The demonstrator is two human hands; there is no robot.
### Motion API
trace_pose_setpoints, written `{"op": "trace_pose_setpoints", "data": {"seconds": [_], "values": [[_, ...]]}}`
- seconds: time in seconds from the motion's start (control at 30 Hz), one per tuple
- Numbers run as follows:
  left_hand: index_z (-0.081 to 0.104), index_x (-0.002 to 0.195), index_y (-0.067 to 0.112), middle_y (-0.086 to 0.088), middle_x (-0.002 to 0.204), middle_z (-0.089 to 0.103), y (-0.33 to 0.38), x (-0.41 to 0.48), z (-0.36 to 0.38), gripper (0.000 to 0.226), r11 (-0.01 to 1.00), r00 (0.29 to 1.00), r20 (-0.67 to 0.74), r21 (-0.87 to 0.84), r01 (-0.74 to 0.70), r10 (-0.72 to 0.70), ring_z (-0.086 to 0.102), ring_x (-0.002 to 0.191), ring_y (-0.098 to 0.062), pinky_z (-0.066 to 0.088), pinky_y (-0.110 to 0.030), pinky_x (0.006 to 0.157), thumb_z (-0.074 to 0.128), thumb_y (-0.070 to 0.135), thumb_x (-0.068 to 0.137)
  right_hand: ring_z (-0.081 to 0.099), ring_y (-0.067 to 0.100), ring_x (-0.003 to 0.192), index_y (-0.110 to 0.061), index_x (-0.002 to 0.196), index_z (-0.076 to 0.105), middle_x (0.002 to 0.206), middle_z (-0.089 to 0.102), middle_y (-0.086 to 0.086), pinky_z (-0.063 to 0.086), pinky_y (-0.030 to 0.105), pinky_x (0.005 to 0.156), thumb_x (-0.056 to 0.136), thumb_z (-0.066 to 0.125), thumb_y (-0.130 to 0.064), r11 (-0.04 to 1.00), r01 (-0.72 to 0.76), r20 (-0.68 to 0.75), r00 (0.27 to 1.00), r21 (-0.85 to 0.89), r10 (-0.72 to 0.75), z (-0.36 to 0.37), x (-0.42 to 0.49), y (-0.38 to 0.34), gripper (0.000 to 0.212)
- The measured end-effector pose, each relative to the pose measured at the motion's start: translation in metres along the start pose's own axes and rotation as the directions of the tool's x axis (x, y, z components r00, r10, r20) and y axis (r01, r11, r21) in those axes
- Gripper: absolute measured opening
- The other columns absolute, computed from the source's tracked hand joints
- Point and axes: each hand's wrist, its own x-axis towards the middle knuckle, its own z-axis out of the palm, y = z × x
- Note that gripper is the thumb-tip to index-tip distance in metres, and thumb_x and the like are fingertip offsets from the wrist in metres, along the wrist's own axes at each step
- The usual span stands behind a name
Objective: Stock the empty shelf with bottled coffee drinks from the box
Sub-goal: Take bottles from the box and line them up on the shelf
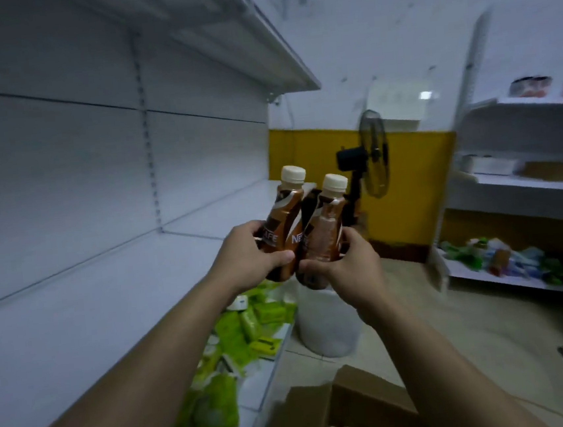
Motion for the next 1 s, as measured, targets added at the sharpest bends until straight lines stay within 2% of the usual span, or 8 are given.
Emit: {"op": "trace_pose_setpoints", "data": {"seconds": [0.07, 0.2, 0.33, 0.4, 0.47, 0.63, 0.73, 1.0], "values": [[0.063, 0.114, 0.018, 0.001, 0.105, 0.070, -0.005, -0.005, -0.026, 0.051, 0.997, 0.996, -0.081, 0.065, 0.040, -0.035, 0.066, 0.091, -0.013, 0.053, -0.036, 0.086, 0.085, 0.017, 0.068, 0.064, 0.001, 0.077, -0.027, 0.100, 0.060, 0.089, 0.069, -0.013, 0.053, 0.027, 0.069, 0.054, 0.091, -0.026, 0.999, 0.024, 0.065, 0.998, 0.026, -0.026, 0.027, 0.007, -0.004, 0.056], [0.042, 0.138, 0.025, 0.000, 0.114, 0.061, -0.018, -0.024, -0.080, 0.084, 0.989, 0.956, -0.275, 0.080, 0.127, -0.101, 0.064, 0.097, -0.017, 0.053, -0.039, 0.087, 0.085, 0.019, 0.067, 0.063, -0.002, 0.073, -0.031, 0.095, 0.059, 0.085, 0.068, -0.015, 0.053, 0.023, 0.065, 0.050, 0.091, -0.031, 0.992, 0.097, 0.188, 0.976, 0.080, -0.111, 0.086, 0.020, -0.023, 0.054], [0.049, 0.129, 0.035, 0.011, 0.107, 0.062, -0.021, -0.059, -0.137, 0.071, 0.962, 0.914, -0.401, 0.217, 0.163, -0.065, 0.063, 0.091, -0.005, 0.053, -0.024, 0.075, 0.085, 0.024, 0.068, 0.062, -0.004, 0.071, -0.034, 0.090, 0.057, 0.081, 0.066, -0.018, 0.050, 0.019, 0.061, 0.051, 0.090, -0.034, 0.976, 0.136, 0.344, 0.920, 0.169, -0.188, 0.146, 0.011, -0.051, 0.051], [0.052, 0.124, 0.033, 0.008, 0.104, 0.066, -0.020, -0.079, -0.163, 0.069, 0.942, 0.882, -0.462, 0.250, 0.226, -0.089, 0.065, 0.088, -0.008, 0.055, -0.030, 0.077, 0.086, 0.023, 0.065, 0.060, -0.010, 0.067, -0.032, 0.088, 0.057, 0.077, 0.064, -0.020, 0.043, 0.009, 0.053, 0.050, 0.090, -0.034, 0.971, 0.137, 0.408, 0.889, 0.197, -0.208, 0.172, 0.002, -0.066, 0.049], [0.054, 0.123, 0.028, 0.001, 0.101, 0.069, -0.023, -0.106, -0.190, 0.070, 0.922, 0.837, -0.536, 0.261, 0.287, -0.109, 0.067, 0.086, -0.013, 0.055, -0.037, 0.082, 0.087, 0.019, 0.062, 0.058, -0.013, 0.063, -0.031, 0.085, 0.058, 0.075, 0.064, -0.020, 0.039, 0.009, 0.048, 0.049, 0.089, -0.034, 0.962, 0.137, 0.460, 0.856, 0.234, -0.234, 0.202, -0.016, -0.083, 0.048], [0.055, 0.118, 0.032, 0.010, 0.094, 0.068, -0.033, -0.182, -0.250, 0.069, 0.869, 0.700, -0.698, 0.244, 0.430, -0.150, 0.066, 0.079, 0.000, 0.054, -0.020, 0.073, 0.089, 0.026, 0.058, 0.058, -0.004, 0.068, -0.032, 0.092, 0.055, 0.081, 0.063, -0.019, 0.039, 0.015, 0.051, 0.051, 0.090, -0.033, 0.937, 0.115, 0.634, 0.708, 0.329, -0.310, 0.268, -0.076, -0.130, 0.054], [0.056, 0.111, 0.035, 0.009, 0.087, 0.070, -0.028, -0.215, -0.284, 0.066, 0.829, 0.645, -0.750, 0.266, 0.492, -0.143, 0.066, 0.074, -0.001, 0.056, -0.024, 0.073, 0.090, 0.028, 0.056, 0.060, -0.001, 0.068, -0.030, 0.091, 0.054, 0.082, 0.063, -0.017, 0.041, 0.013, 0.046, 0.052, 0.090, -0.030, 0.931, 0.117, 0.690, 0.640, 0.346, -0.337, 0.297, -0.099, -0.155, 0.053], [0.052, 0.110, 0.037, 0.013, 0.075, 0.068, -0.022, -0.265, -0.335, 0.066, 0.726, 0.561, -0.816, 0.301, 0.618, -0.139, 0.064, 0.063, 0.005, 0.051, -0.020, 0.059, 0.089, 0.039, 0.055, 0.065, 0.014, 0.082, -0.024, 0.102, 0.053, 0.094, 0.065, -0.007, 0.058, 0.038, 0.073, 0.051, 0.090, -0.033, 0.929, 0.155, 0.760, 0.538, 0.336, -0.365, 0.351, -0.138, -0.201, 0.063]]}}
